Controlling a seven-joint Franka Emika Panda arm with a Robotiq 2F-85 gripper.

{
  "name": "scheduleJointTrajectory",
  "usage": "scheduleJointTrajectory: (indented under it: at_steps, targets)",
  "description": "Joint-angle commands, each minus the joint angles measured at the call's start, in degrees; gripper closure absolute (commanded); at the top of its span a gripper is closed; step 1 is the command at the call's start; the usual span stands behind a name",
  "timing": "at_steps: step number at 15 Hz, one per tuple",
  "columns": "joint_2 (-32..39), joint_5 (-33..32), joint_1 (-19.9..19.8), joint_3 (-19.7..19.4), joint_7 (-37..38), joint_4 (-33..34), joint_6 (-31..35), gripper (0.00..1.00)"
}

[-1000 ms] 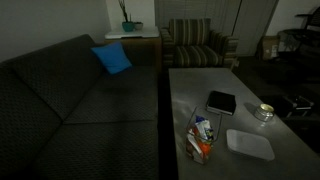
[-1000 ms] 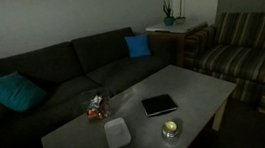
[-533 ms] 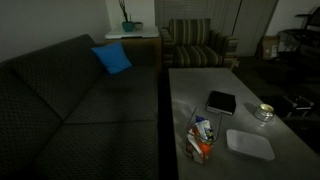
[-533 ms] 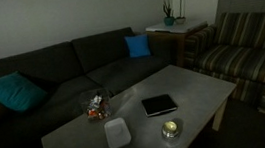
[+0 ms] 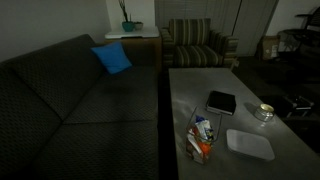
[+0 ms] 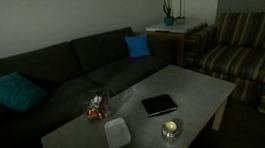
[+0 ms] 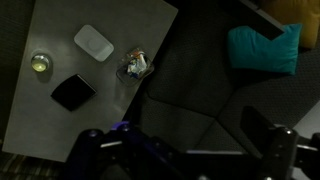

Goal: Put the white lid on top of the clear container

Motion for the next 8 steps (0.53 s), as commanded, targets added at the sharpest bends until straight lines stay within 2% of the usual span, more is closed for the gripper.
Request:
scheduleJointTrajectory:
  at_steps: [1, 6, 8]
  targets:
    - [0.0, 0.4, -0.8, 0.6, -0.3, 0.2, -0.2, 0.00]
    - [3.9, 0.9, -1.3, -1.3, -4.3, -1.9, 4.2, 0.00]
    - [5.5, 2.3, -1.5, -2.5, -5.6, -4.9, 9.6, 0.00]
